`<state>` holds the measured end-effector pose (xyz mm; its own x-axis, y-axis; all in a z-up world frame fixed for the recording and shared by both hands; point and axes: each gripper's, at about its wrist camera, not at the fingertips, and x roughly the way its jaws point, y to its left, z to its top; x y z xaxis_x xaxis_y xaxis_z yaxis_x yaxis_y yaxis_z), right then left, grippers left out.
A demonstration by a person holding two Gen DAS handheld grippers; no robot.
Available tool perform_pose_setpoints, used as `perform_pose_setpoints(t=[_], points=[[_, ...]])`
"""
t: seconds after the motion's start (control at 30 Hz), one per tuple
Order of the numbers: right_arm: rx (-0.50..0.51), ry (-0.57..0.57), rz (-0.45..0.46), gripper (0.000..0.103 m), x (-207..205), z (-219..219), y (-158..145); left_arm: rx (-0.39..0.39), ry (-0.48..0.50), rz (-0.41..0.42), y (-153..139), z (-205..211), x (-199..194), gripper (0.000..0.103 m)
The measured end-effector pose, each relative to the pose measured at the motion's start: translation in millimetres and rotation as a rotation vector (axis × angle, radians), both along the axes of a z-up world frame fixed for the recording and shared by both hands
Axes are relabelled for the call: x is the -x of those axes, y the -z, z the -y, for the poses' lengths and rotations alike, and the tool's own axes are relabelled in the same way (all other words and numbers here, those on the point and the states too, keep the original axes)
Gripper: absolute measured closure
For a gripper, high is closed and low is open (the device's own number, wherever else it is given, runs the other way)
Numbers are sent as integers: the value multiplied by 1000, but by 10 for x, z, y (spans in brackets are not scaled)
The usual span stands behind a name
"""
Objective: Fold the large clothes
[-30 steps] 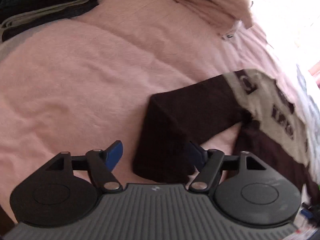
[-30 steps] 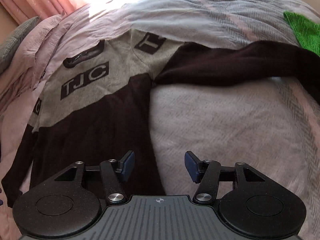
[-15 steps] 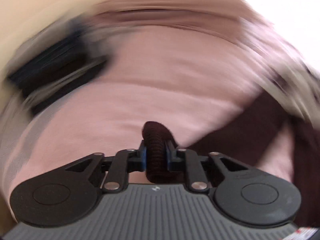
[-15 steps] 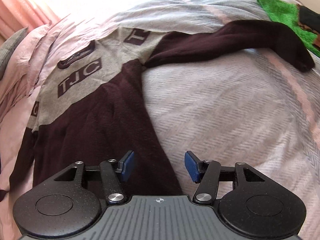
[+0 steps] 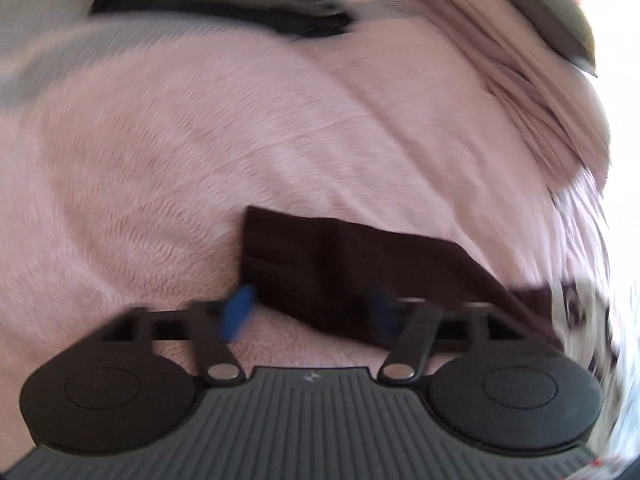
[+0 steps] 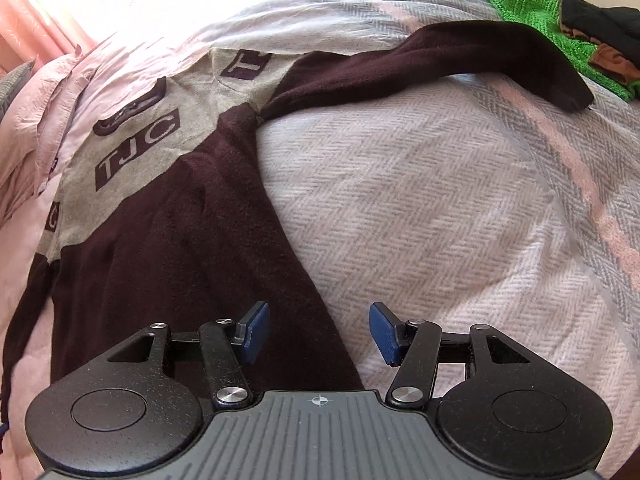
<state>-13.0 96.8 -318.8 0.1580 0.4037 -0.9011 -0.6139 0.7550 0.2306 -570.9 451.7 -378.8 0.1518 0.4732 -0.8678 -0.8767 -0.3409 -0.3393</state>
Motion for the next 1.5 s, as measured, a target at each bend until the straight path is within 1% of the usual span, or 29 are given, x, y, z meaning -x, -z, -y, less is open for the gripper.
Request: perform_pose_setpoints(t=[0.03, 0.1, 0.17, 0.23, 0.27, 0.33, 0.4, 0.47, 0.5, 0.53, 0.57, 0.6, 0.67, 0.7, 0.8, 0.87, 0.93, 1.0, 1.07, 1.1, 1.13, 1.17, 1.2, 1.23, 1.27, 1.3, 1.33, 1.4, 1.5], points=[[2, 5, -4, 51, 2, 17, 9, -9, -8, -9, -3, -12, 50, 99], [6, 14, -12, 51, -5, 56, 7, -104, 14, -38, -170, 42, 96, 100], [-10, 9, -10, 51, -4, 105, -24, -262, 44, -88, -480, 127, 166, 100], [-22, 6, -7, 51, -5, 156, -51, -350, 50, -141, -689, 116, 268, 99], [-26, 5, -13, 51, -12, 176, -47, -369, 70, -181, -729, 101, 293, 98], [-31, 16, -33, 51, -31, 210, -18, -331, 134, -266, -617, 38, 254, 95], [-44, 31, -68, 51, -69, 273, 30, -209, 215, -372, -293, -33, 110, 88], [-69, 42, -105, 51, -109, 387, 59, -81, 263, -449, 8, -19, -3, 87], [-79, 44, -121, 51, -126, 460, 59, -54, 264, -473, 65, 40, -37, 87], [-92, 45, -134, 51, -151, 551, 58, -60, 253, -471, 60, 134, -49, 83], [-104, 43, -148, 51, -175, 643, 60, -71, 231, -442, 14, 272, -42, 75], [-116, 40, -165, 51, -194, 737, 64, -69, 214, -406, -37, 396, -25, 72], [-152, 35, -216, 51, -220, 918, 91, -59, 197, -310, -190, 720, 1, 72], [-167, 33, -248, 51, -220, 986, 117, -43, 220, -253, -262, 892, -38, 72], [-208, 24, -330, 51, -224, 1117, 212, 20, 401, -29, -406, 1402, -379, 70], [-209, 25, -352, 51, -216, 1140, 276, 66, 519, 123, -404, 1709, -731, 58], [-214, 14, -371, 51, -214, 1153, 322, 93, 615, 230, -341, 1931, -1060, 54], [-230, -2, -383, 51, -225, 1177, 335, 104, 650, 256, -250, 2102, -1303, 52], [-244, -17, -397, 51, -252, 1213, 349, 112, 618, 285, -95, 2186, -1419, 46], [-248, -21, -405, 51, -258, 1241, 363, 128, 586, 299, -11, 2204, -1441, 47], [-250, -25, -412, 51, -264, 1253, 373, 129, 540, 322, 74, 2220, -1449, 54], [-250, -32, -416, 51, -270, 1261, 375, 112, 506, 336, 82, 2231, -1465, 94], [-251, -43, -417, 51, -277, 1273, 368, 99, 499, 330, 39, 2240, -1477, 96], [-254, -58, -416, 51, -268, 1275, 352, 49, 504, 311, -108, 2296, -1473, 98], [-262, -74, -417, 51, -254, 1270, 340, -45, 545, 278, -314, 2351, -1457, 98], [-271, -89, -426, 51, -236, 1260, 341, -110, 585, 207, -471, 2408, -1440, 98], [-279, -105, -442, 51, -215, 1241, 357, -134, 607, 133, -554, 2438, -1407, 96], [-280, -142, -467, 51, -153, 1181, 415, -108, 593, 47, -506, 2401, -1279, 95], [-297, -175, -476, 51, -53, 1086, 528, -38, 523, -66, -267, 2286, -1226, 96]])
